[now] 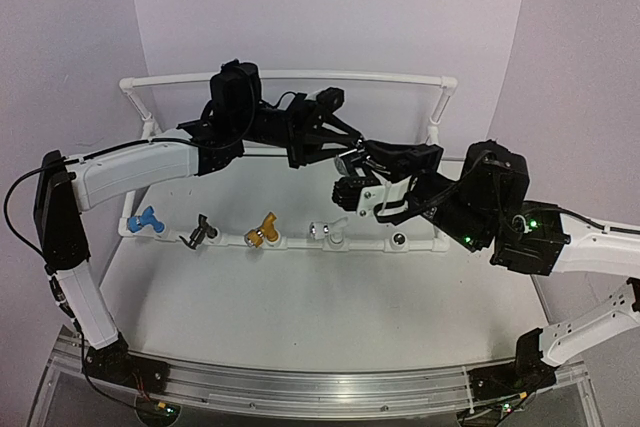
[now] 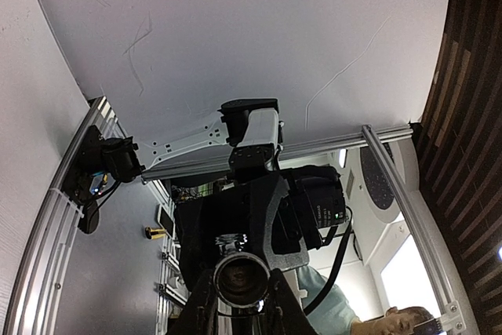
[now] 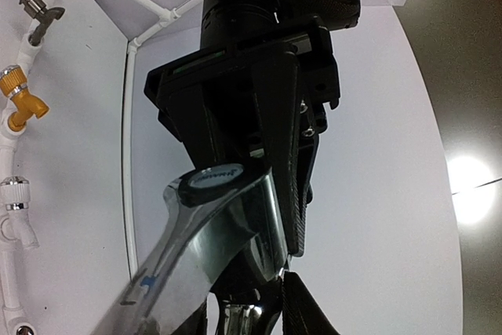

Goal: Install the water faucets

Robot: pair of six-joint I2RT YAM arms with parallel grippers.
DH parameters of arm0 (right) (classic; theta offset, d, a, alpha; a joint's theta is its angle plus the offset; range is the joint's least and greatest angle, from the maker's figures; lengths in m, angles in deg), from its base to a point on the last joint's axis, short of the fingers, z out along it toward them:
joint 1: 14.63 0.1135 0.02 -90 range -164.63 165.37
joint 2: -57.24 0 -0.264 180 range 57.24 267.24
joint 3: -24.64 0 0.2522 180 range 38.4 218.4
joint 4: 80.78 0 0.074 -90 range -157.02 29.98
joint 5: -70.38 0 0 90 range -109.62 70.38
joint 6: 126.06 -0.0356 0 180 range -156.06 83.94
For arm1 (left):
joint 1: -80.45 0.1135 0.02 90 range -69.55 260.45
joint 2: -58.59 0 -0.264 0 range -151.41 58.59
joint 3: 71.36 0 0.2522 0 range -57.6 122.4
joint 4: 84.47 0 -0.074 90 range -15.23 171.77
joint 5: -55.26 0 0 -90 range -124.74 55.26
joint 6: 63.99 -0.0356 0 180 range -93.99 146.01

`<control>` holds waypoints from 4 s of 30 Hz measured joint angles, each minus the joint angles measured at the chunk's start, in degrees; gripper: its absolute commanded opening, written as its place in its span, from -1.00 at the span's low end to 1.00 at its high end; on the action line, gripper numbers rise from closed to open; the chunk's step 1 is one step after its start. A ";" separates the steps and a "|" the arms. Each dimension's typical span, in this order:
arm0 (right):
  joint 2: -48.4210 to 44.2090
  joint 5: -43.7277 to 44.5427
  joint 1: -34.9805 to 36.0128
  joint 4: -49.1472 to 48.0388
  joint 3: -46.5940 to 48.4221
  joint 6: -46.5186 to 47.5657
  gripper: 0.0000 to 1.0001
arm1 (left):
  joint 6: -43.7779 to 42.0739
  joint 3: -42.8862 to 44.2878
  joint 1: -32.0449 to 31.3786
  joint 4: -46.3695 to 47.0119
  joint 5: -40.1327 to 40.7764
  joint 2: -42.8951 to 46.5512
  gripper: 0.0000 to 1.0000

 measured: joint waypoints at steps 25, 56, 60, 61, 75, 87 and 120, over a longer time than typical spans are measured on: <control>0.09 -1.89 -0.26 1.04 0.71 1.12 -0.47 | 1.11 -0.80 0.00 0.27 1.19 0.00 -1.00; -0.71 -8.90 -8.52 25.89 14.21 -22.53 -1.00 | -20.53 6.19 7.18 -28.39 13.26 1.23 0.99; 4.31 -18.36 -21.05 35.76 23.80 -32.67 -1.00 | -26.39 6.24 9.20 -36.33 19.12 3.39 0.99; 5.82 -20.76 -23.92 37.58 25.70 -34.35 -1.00 | -27.59 6.24 9.64 -38.00 20.65 3.87 0.99; 26.90 -47.45 -42.26 65.01 34.29 -27.39 -1.00 | -35.30 -0.21 10.53 -46.87 40.95 15.74 0.99; 24.88 -47.63 -41.76 66.86 21.71 0.11 -1.00 | -39.12 -4.08 10.54 -46.74 49.49 23.64 0.99; 37.53 -35.68 -37.07 56.59 21.42 6.41 -1.00 | -39.26 -2.11 10.54 -50.79 50.06 22.69 0.99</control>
